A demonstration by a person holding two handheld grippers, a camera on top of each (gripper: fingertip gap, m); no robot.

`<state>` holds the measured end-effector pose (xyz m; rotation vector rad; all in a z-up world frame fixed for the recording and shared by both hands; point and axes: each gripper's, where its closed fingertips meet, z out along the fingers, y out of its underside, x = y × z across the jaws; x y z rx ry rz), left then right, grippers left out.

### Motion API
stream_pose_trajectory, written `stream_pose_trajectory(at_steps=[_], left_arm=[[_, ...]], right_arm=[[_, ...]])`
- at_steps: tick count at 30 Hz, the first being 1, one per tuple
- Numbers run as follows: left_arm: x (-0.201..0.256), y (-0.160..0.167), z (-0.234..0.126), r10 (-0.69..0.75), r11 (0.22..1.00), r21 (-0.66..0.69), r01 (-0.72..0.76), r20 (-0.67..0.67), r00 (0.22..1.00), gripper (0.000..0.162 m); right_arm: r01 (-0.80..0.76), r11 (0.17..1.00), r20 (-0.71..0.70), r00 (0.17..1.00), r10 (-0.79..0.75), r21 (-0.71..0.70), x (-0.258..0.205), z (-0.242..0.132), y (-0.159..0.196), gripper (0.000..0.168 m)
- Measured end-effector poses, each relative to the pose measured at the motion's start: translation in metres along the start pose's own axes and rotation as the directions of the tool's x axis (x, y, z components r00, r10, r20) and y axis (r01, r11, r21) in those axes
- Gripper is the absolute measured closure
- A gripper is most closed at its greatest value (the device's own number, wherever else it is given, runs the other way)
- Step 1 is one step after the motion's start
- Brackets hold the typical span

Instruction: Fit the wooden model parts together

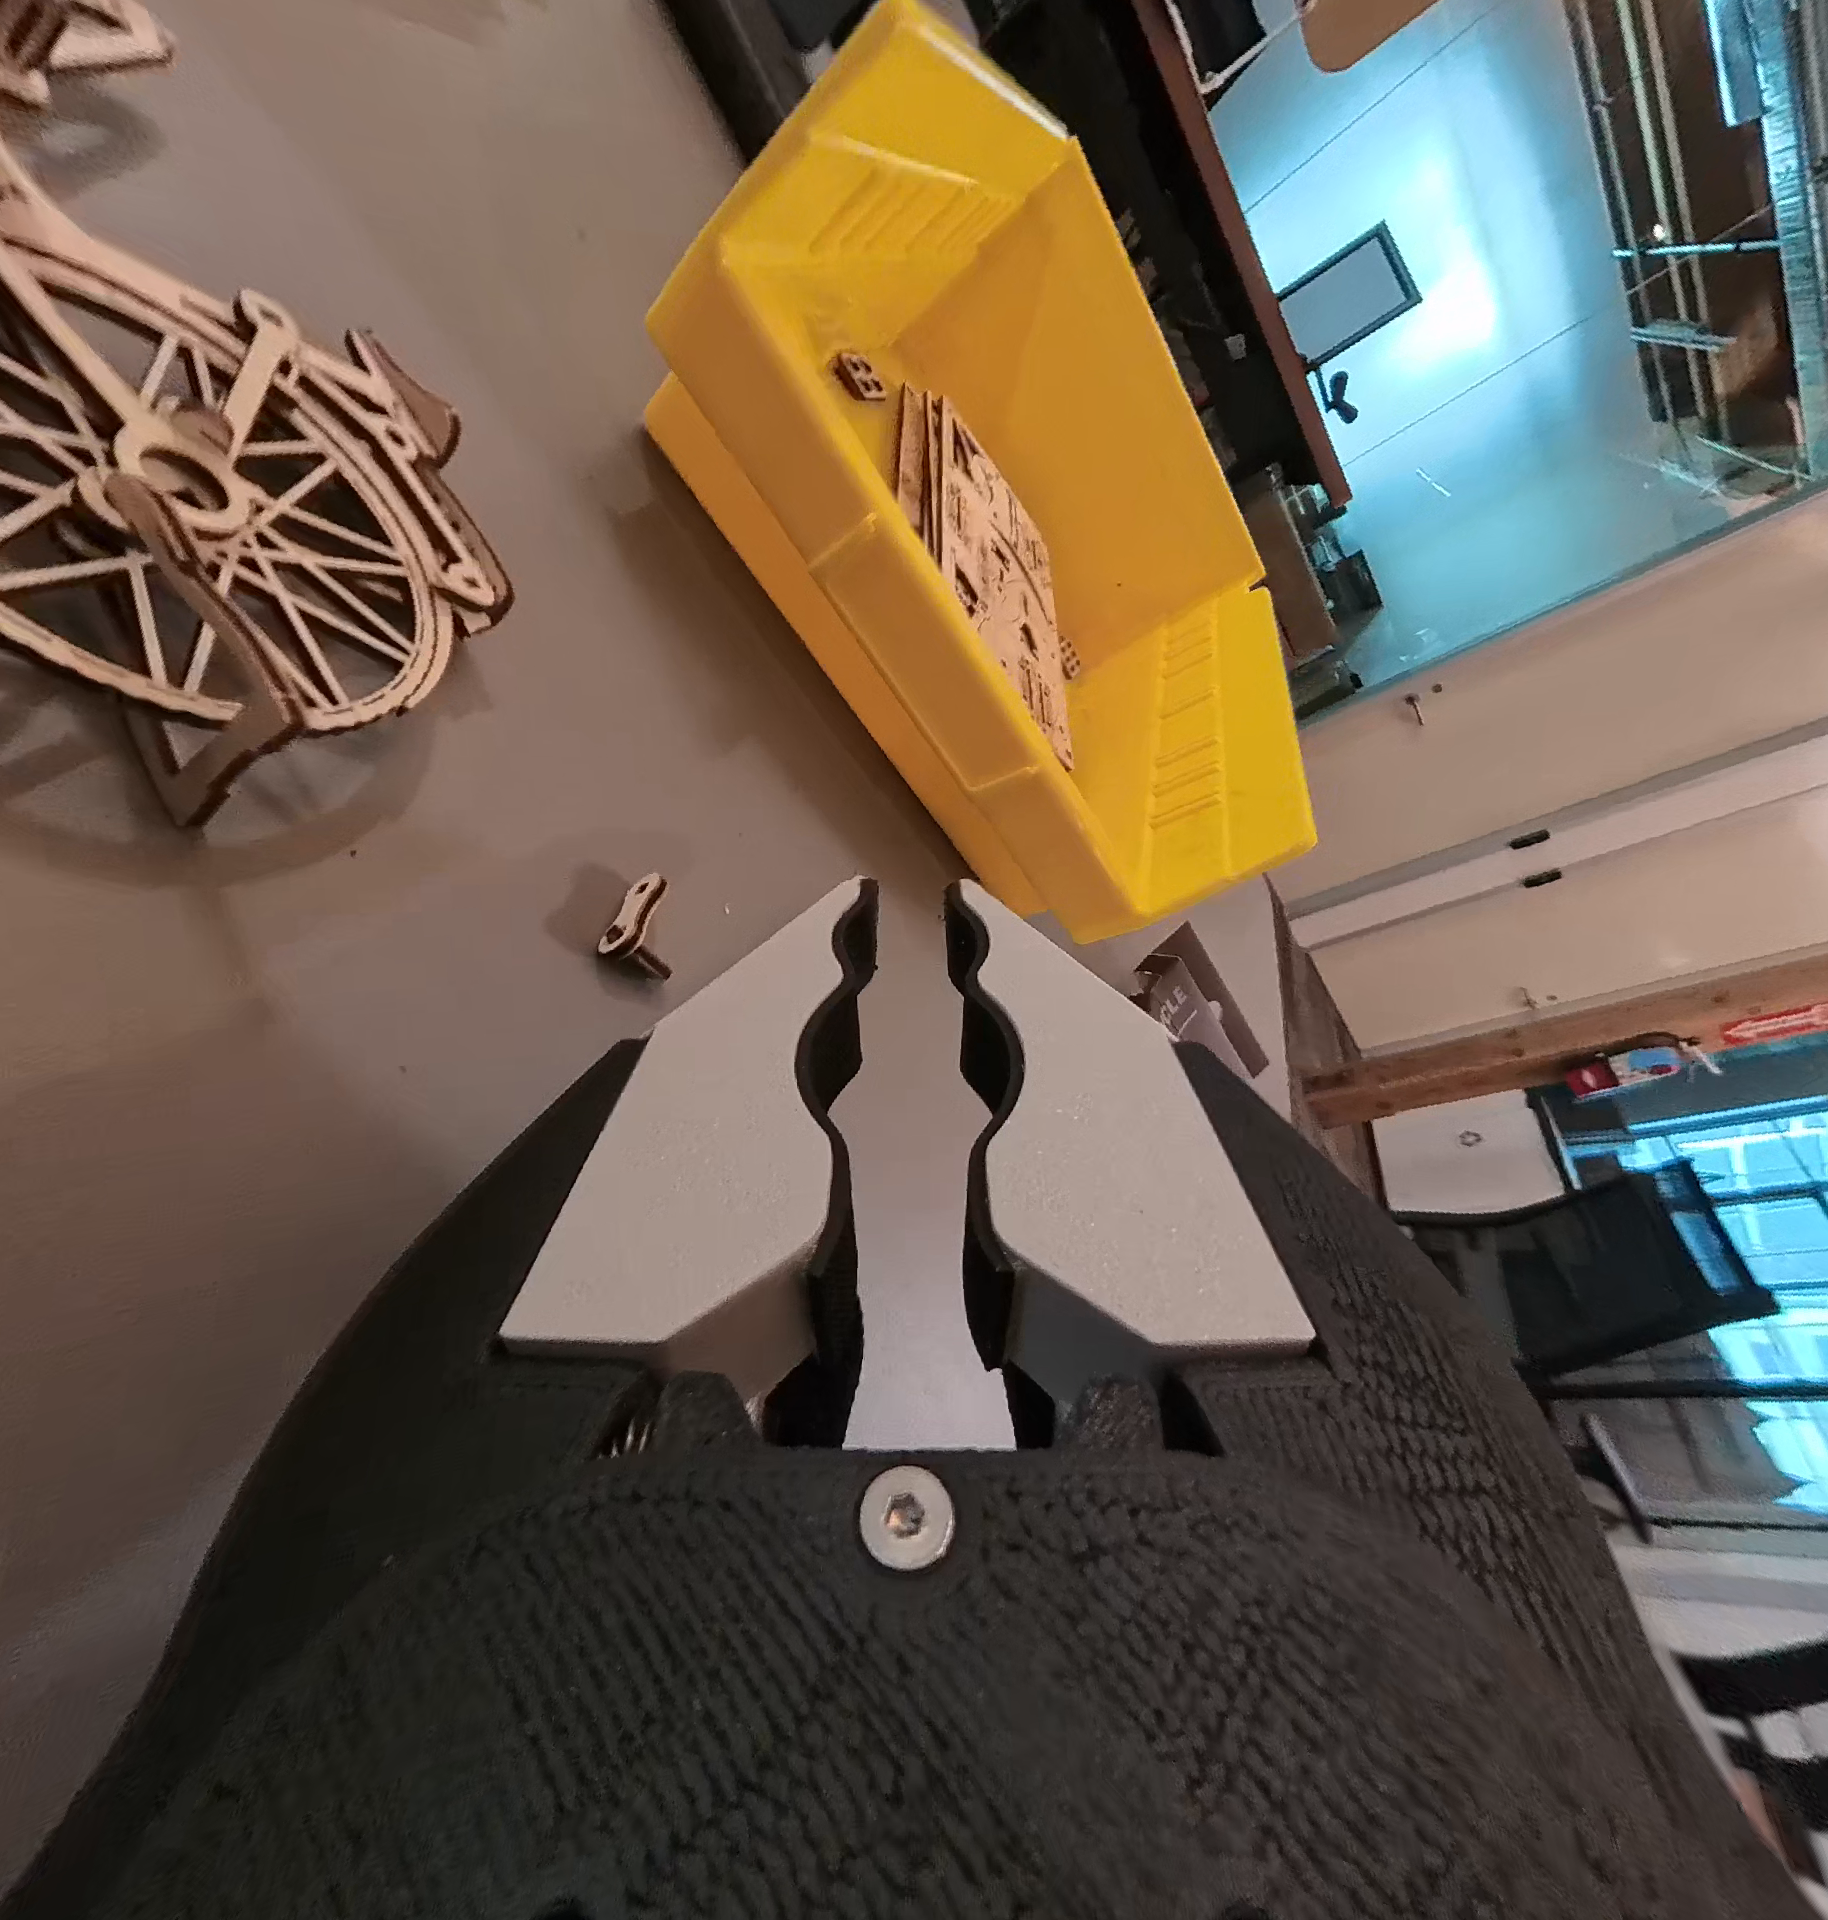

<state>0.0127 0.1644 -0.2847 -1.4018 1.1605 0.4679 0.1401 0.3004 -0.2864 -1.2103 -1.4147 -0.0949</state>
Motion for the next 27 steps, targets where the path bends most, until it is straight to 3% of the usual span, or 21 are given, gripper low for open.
stream_pose_trajectory(at_steps=[6, 11, 18, 27], left_arm=[[-0.004, -0.003, -0.003, -0.016, 0.999, 0.027, 0.016, 0.014, 1.0, 0.162], [-0.012, -0.005, -0.007, -0.126, 0.989, 0.073, 0.125, 0.01, 0.992, 0.162], [-0.021, -0.005, -0.011, -0.251, 0.961, 0.122, 0.249, -0.004, 0.968, 0.162], [-0.023, -0.002, -0.011, -0.271, 0.956, 0.116, 0.27, -0.004, 0.963, 0.162]], right_arm=[[-0.166, 0.979, 0.011, 0.986, 0.166, 0.119, 0.013, 0.0, -0.014, 0.157], [-0.3, 0.939, 0.066, 0.954, 0.293, 0.166, 0.018, 0.009, -0.014, 0.157], [-0.301, 0.934, 0.089, 0.953, 0.289, 0.19, 0.019, 0.022, -0.018, 0.158], [-0.298, 0.936, 0.09, 0.954, 0.285, 0.189, 0.02, 0.022, -0.019, 0.158]])
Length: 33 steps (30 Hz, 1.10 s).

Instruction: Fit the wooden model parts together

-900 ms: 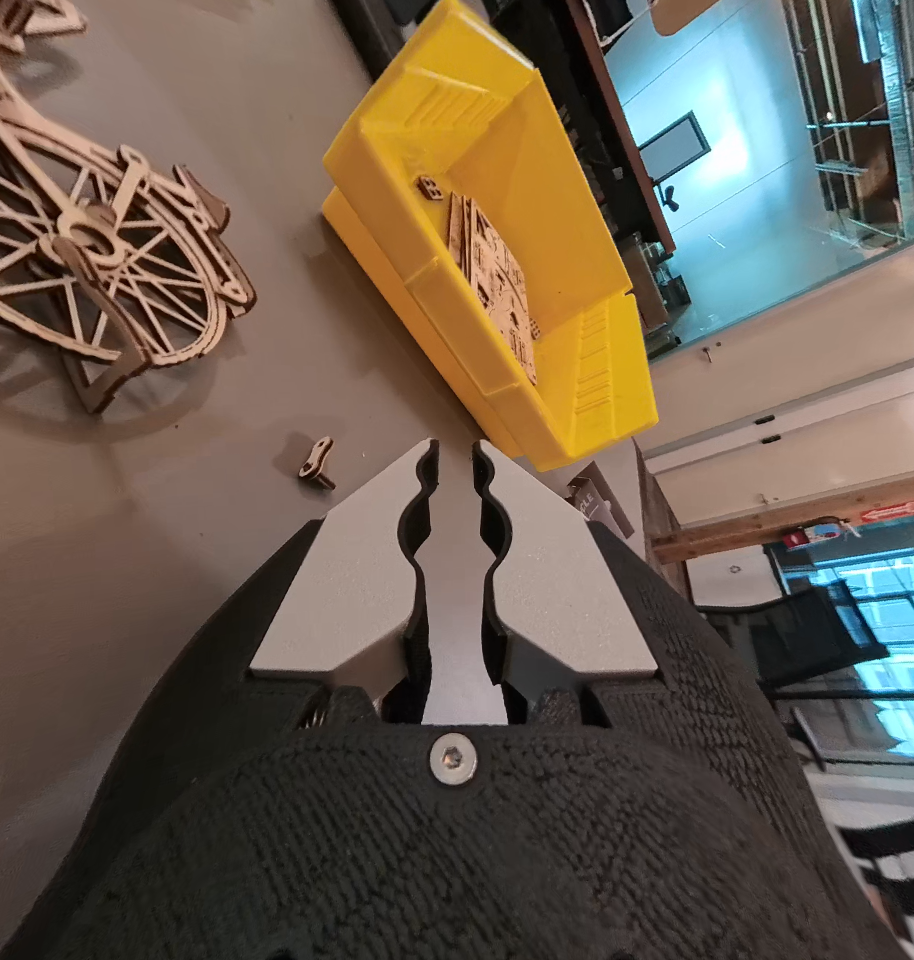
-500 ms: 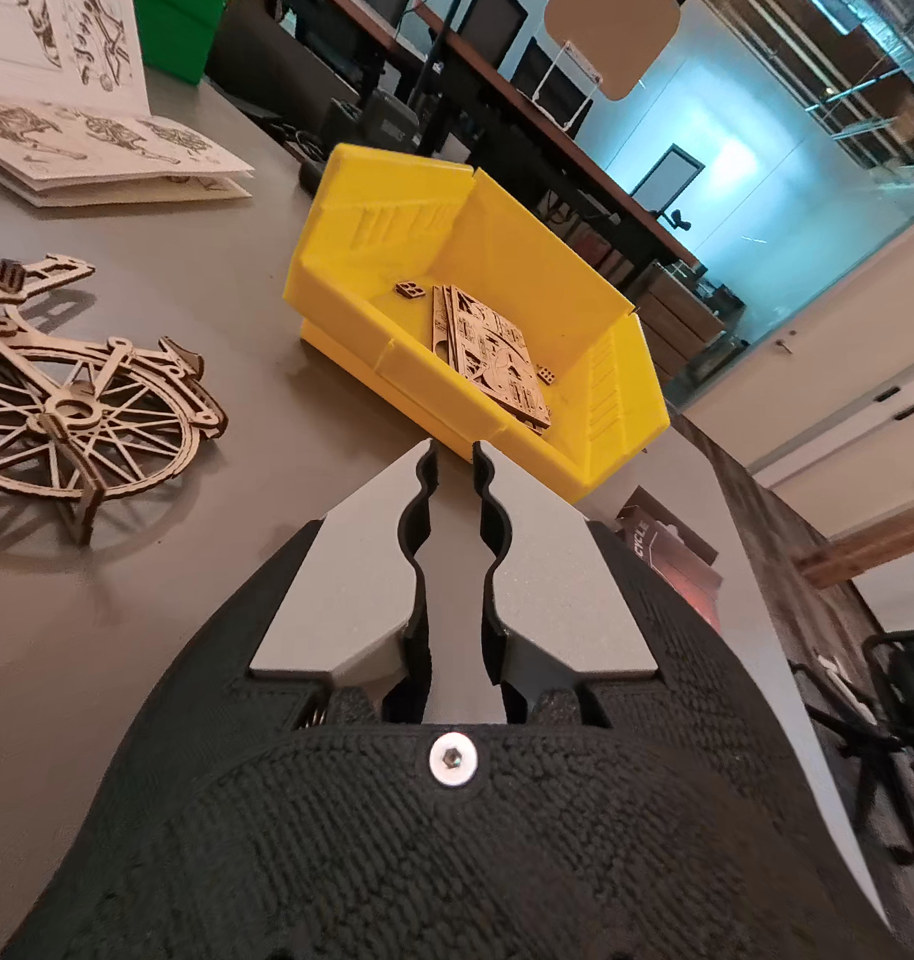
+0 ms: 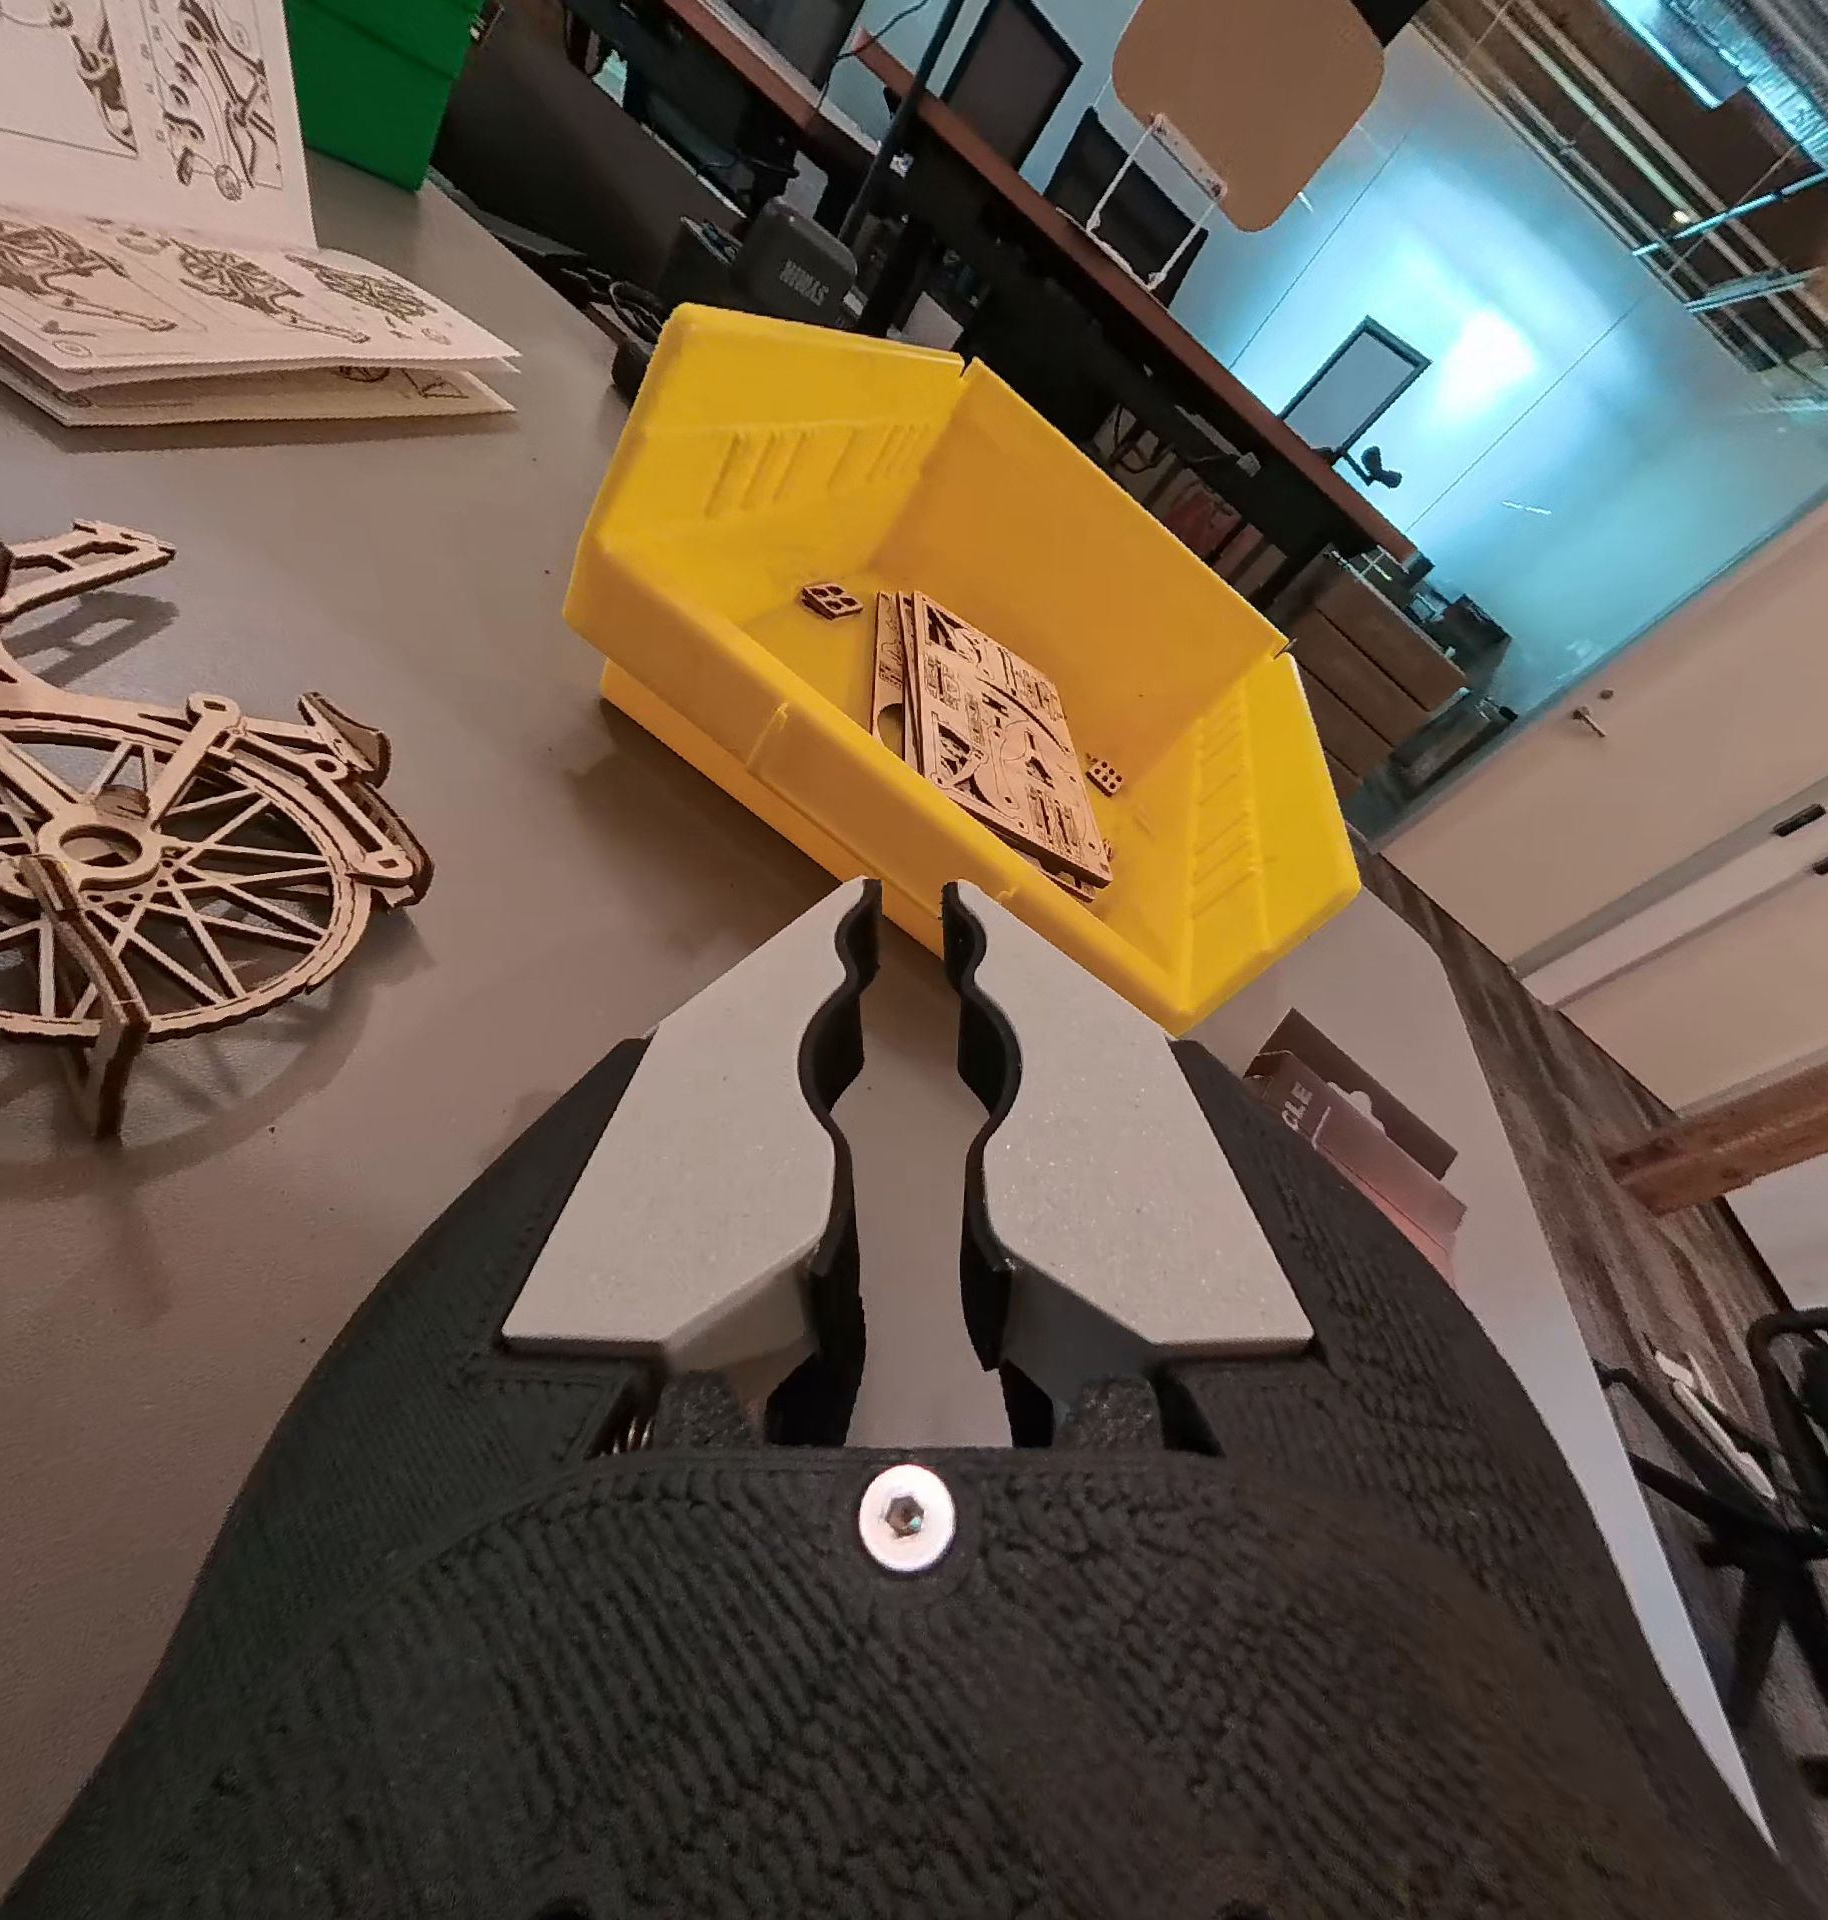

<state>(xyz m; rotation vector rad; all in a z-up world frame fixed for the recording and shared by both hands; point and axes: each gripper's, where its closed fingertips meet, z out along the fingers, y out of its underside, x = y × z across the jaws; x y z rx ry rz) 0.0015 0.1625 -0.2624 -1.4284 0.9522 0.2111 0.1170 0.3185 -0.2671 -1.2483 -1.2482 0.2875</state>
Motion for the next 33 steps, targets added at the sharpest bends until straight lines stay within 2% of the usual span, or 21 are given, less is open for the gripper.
stream_pose_trajectory(at_steps=[13, 17, 19, 21, 23, 25, 28, 30, 33], left_arm=[[0.0, 0.007, 0.003, -0.018, 1.0, -0.023, 0.018, -0.011, 1.0, 0.162], [-0.001, 0.008, 0.004, -0.028, 0.999, -0.027, 0.027, -0.014, 1.0, 0.162], [-0.001, 0.008, 0.005, -0.028, 0.999, -0.025, 0.028, -0.014, 0.999, 0.162], [-0.001, 0.009, 0.005, -0.031, 0.999, -0.025, 0.031, -0.016, 0.999, 0.162], [-0.002, 0.009, 0.006, -0.036, 0.999, -0.025, 0.035, -0.014, 0.999, 0.162], [-0.002, 0.008, 0.006, -0.032, 0.999, -0.022, 0.032, -0.013, 0.999, 0.162], [-0.001, 0.008, 0.006, -0.015, 1.0, -0.022, 0.015, -0.015, 1.0, 0.162], [-0.001, 0.007, 0.006, -0.012, 1.0, -0.02, 0.012, -0.014, 1.0, 0.162], [-0.002, 0.007, 0.005, -0.02, 1.0, -0.016, 0.02, -0.008, 1.0, 0.162]], right_arm=[[-0.026, 1.0, 0.022, 0.999, 0.027, -0.013, -0.001, 0.002, 0.004, 0.158], [-0.075, 0.997, 0.035, 0.997, 0.075, -0.025, 0.001, 0.003, 0.007, 0.154], [-0.11, 0.994, 0.048, 0.993, 0.111, -0.03, 0.002, 0.005, 0.007, 0.15], [-0.178, 0.983, 0.076, 0.981, 0.18, -0.036, 0.004, 0.007, 0.002, 0.138], [-0.217, 0.976, 0.124, 0.968, 0.217, -0.009, 0.009, 0.013, -0.021, 0.127], [-0.214, 0.976, 0.191, 0.957, 0.218, -0.044, 0.017, 0.032, -0.044, 0.12], [-0.179, 0.961, 0.287, 0.929, 0.235, -0.21, 0.031, 0.08, -0.063, 0.112], [-0.153, 0.924, 0.336, 0.9, 0.276, -0.351, 0.038, 0.121, -0.06, 0.106], [-0.15, 0.81, 0.371, 0.831, 0.414, -0.568, 0.034, 0.174, -0.038, 0.088]])
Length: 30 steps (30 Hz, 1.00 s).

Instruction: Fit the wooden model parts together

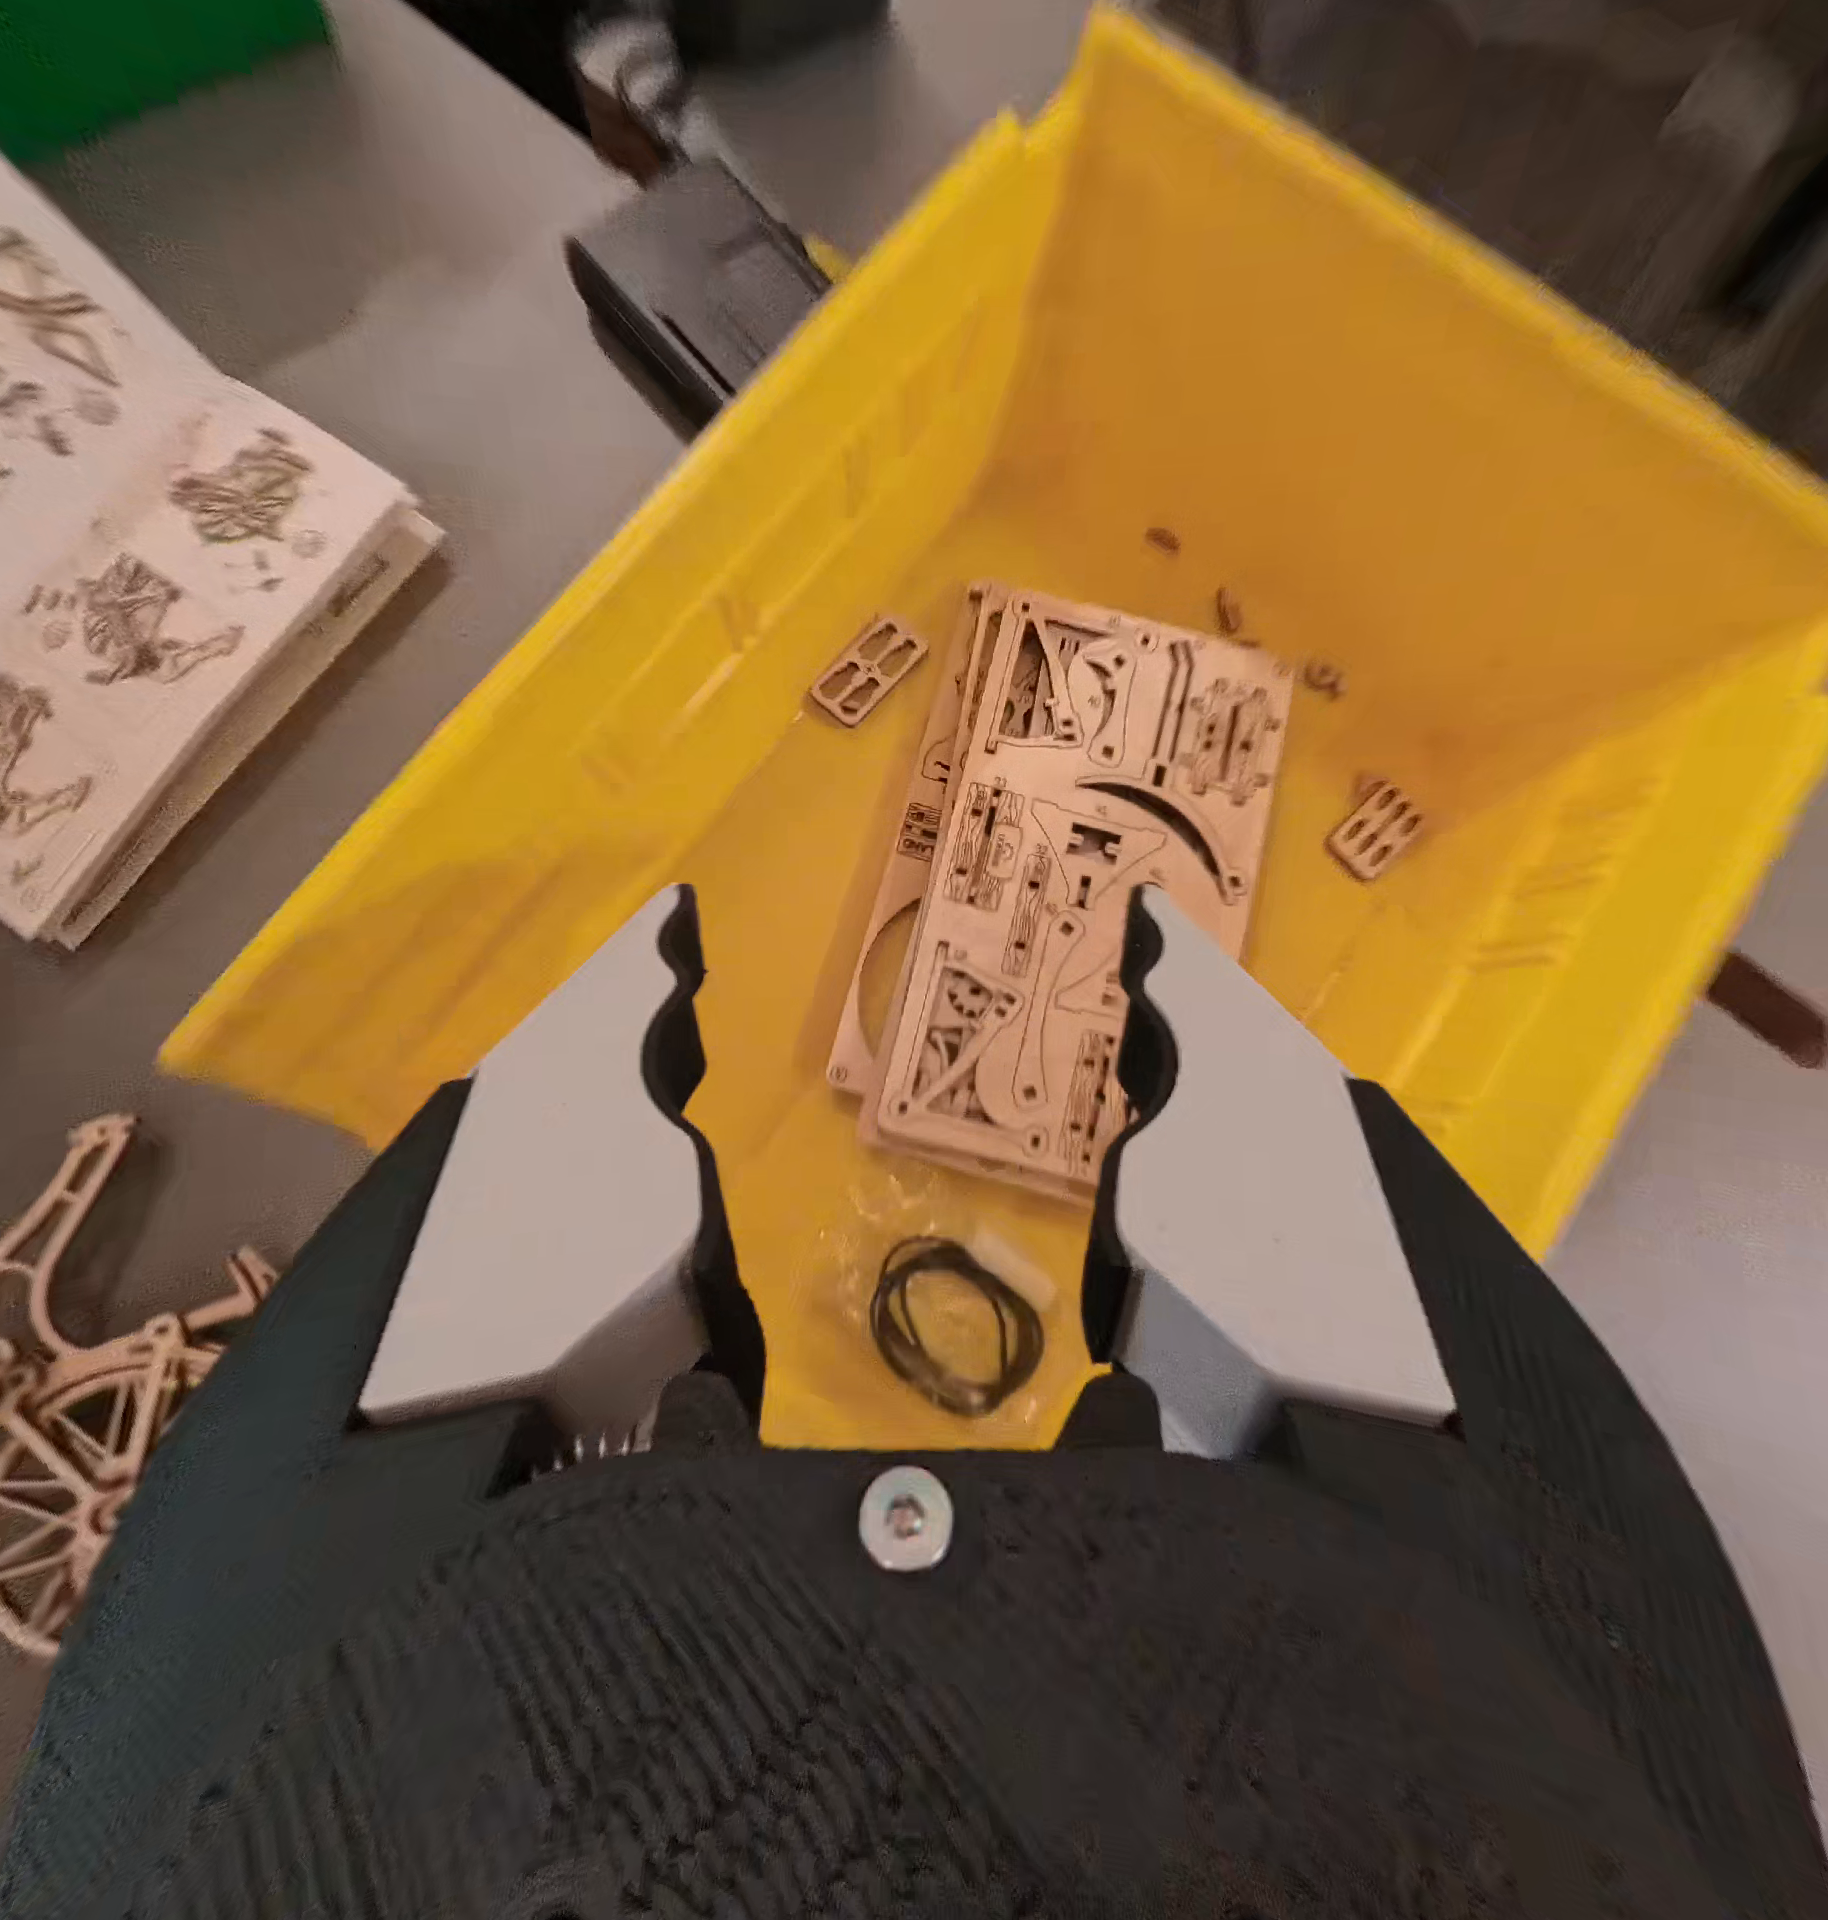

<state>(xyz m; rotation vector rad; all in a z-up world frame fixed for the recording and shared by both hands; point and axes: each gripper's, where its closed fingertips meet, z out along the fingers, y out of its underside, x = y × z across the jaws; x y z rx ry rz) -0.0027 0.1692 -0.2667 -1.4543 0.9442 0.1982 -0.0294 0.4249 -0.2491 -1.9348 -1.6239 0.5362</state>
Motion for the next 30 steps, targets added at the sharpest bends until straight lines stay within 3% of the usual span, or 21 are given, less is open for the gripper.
stream_pose_trajectory(at_steps=[2, 6, 14, 16, 20, 21, 23, 27, 30], left_arm=[[-0.001, 0.0, -0.001, -0.007, 1.0, 0.002, 0.007, 0.004, 1.0, 0.162], [-0.002, 0.0, 0.0, -0.017, 1.0, 0.004, 0.017, 0.003, 1.0, 0.162], [-0.002, 0.0, 0.002, -0.025, 1.0, 0.007, 0.025, -0.005, 1.0, 0.162], [-0.002, 0.0, 0.003, -0.023, 1.0, 0.005, 0.023, -0.005, 1.0, 0.162], [-0.002, 0.0, 0.003, -0.025, 1.0, 0.005, 0.025, -0.005, 1.0, 0.162], [-0.002, 0.0, 0.003, -0.027, 1.0, 0.005, 0.027, -0.006, 1.0, 0.162], [-0.001, 0.0, 0.003, -0.026, 1.0, 0.003, 0.026, -0.008, 1.0, 0.162], [0.0, -0.001, 0.004, -0.01, 1.0, 0.002, 0.01, -0.009, 1.0, 0.162], [0.001, -0.001, 0.004, -0.002, 1.0, -0.002, 0.002, -0.011, 1.0, 0.162]], right_arm=[[-0.064, 0.992, 0.027, 0.997, 0.068, -0.113, 0.013, 0.028, 0.001, 0.078], [-0.104, 0.954, -0.056, 0.994, 0.092, -0.28, 0.042, 0.062, 0.015, 0.067], [-0.143, 0.905, -0.052, 0.99, 0.134, -0.401, 0.049, 0.075, 0.04, 0.07], [-0.138, 0.906, -0.059, 0.99, 0.125, -0.401, 0.05, 0.073, 0.04, 0.078], [-0.13, 0.951, -0.036, 0.992, 0.125, -0.281, 0.044, 0.063, 0.014, 0.145], [-0.12, 0.961, -0.041, 0.993, 0.113, -0.25, 0.044, 0.058, 0.007, 0.148], [-0.124, 0.965, -0.03, 0.992, 0.121, -0.23, 0.04, 0.051, 0.002, 0.141], [-0.206, 0.918, -0.045, 0.978, 0.203, -0.339, 0.042, 0.053, 0.026, 0.074], [-0.289, 0.888, -0.098, 0.957, 0.272, -0.358, 0.054, 0.062, 0.041, 0.067]])
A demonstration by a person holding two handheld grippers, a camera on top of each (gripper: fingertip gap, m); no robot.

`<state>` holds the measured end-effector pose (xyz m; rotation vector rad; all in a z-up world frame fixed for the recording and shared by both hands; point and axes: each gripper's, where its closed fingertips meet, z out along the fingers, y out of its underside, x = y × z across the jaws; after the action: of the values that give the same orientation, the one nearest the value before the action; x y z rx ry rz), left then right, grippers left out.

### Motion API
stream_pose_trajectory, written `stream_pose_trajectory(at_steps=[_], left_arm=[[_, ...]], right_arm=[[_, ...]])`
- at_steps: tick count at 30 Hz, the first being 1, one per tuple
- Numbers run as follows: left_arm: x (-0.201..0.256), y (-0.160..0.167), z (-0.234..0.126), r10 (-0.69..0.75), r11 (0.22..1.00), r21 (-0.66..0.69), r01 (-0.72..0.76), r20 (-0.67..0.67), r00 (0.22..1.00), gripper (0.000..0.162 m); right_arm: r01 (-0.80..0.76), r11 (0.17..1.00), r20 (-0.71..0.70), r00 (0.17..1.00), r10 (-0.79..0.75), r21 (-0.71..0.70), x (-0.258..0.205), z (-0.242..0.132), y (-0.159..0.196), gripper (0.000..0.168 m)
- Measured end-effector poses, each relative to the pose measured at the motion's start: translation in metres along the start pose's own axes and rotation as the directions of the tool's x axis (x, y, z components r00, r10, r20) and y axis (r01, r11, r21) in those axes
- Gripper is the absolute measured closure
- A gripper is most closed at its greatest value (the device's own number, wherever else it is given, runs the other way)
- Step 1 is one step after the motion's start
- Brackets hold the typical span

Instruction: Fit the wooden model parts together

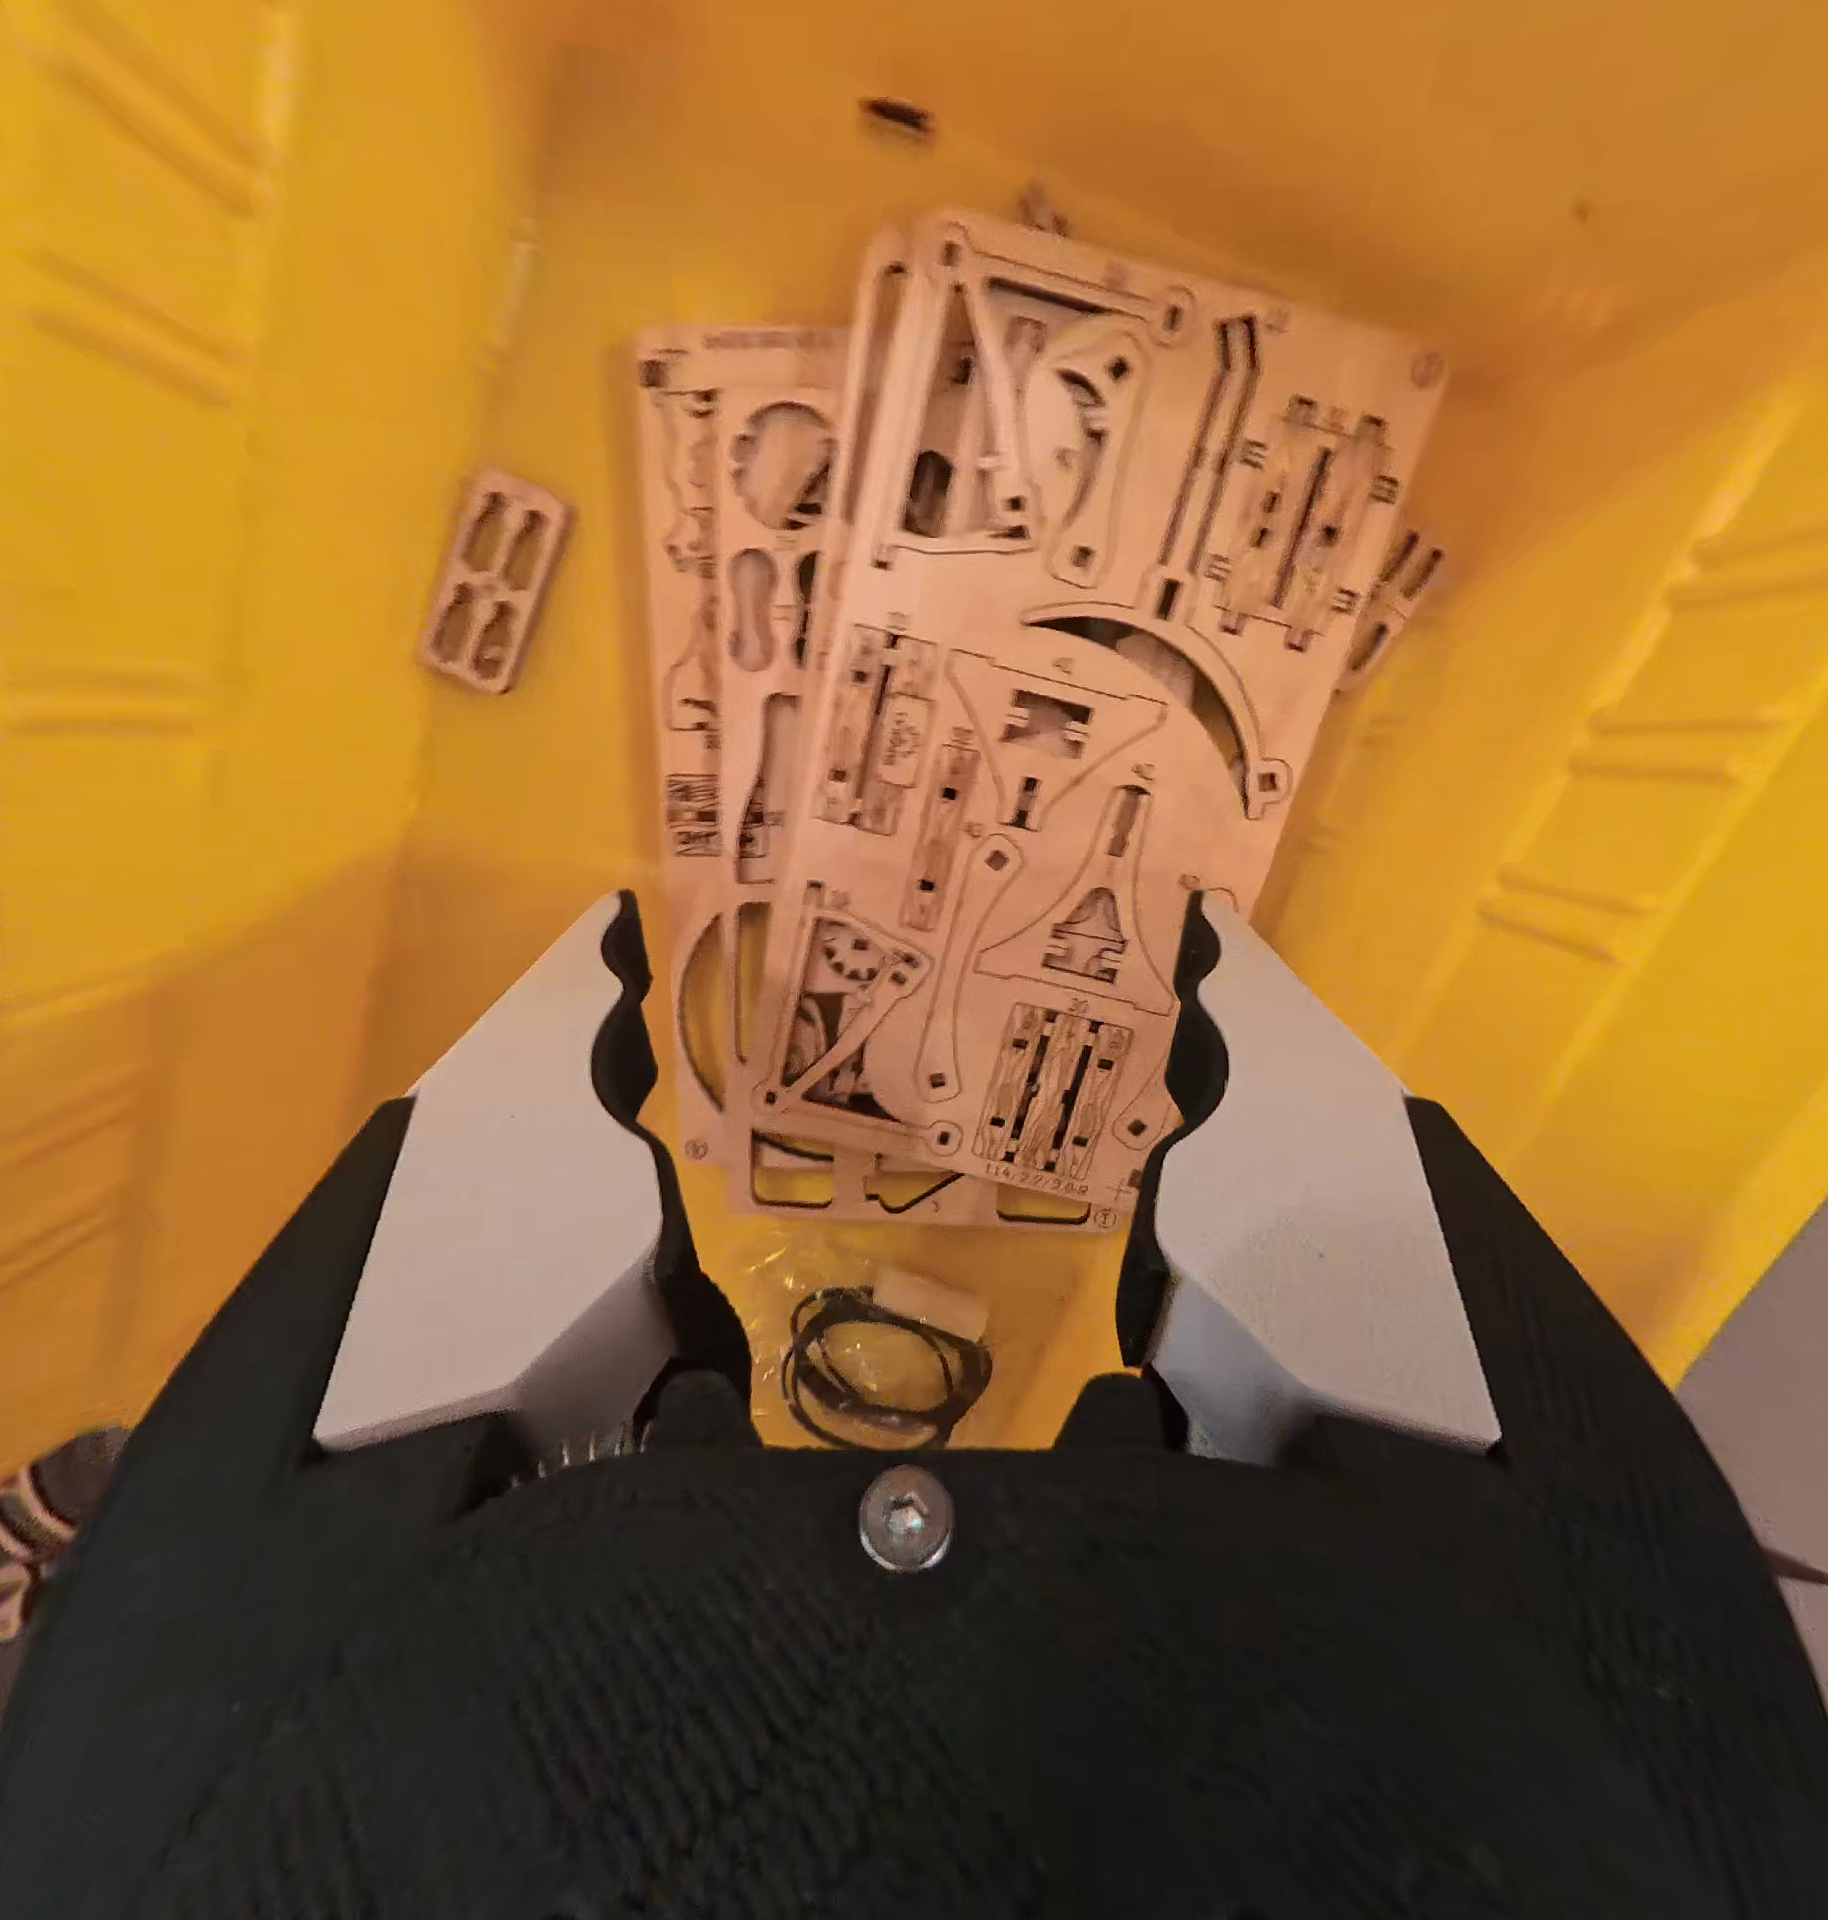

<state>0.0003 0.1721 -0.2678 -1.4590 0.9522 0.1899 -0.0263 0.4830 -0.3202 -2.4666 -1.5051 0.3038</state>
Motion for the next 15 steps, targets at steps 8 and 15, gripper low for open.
stream_pose_trajectory(at_steps=[8, 15], left_arm=[[-0.001, 0.0, 0.0, -0.009, 1.0, 0.001, 0.009, 0.0, 1.0, 0.162], [0.0, 0.0, 0.001, -0.01, 1.0, 0.0, 0.01, -0.001, 1.0, 0.162]], right_arm=[[-0.122, 0.99, -0.044, 0.992, 0.119, -0.071, 0.004, 0.013, 0.004, 0.055], [-0.103, 0.992, 0.102, 0.989, 0.11, -0.075, -0.023, -0.004, 0.005, 0.074]])
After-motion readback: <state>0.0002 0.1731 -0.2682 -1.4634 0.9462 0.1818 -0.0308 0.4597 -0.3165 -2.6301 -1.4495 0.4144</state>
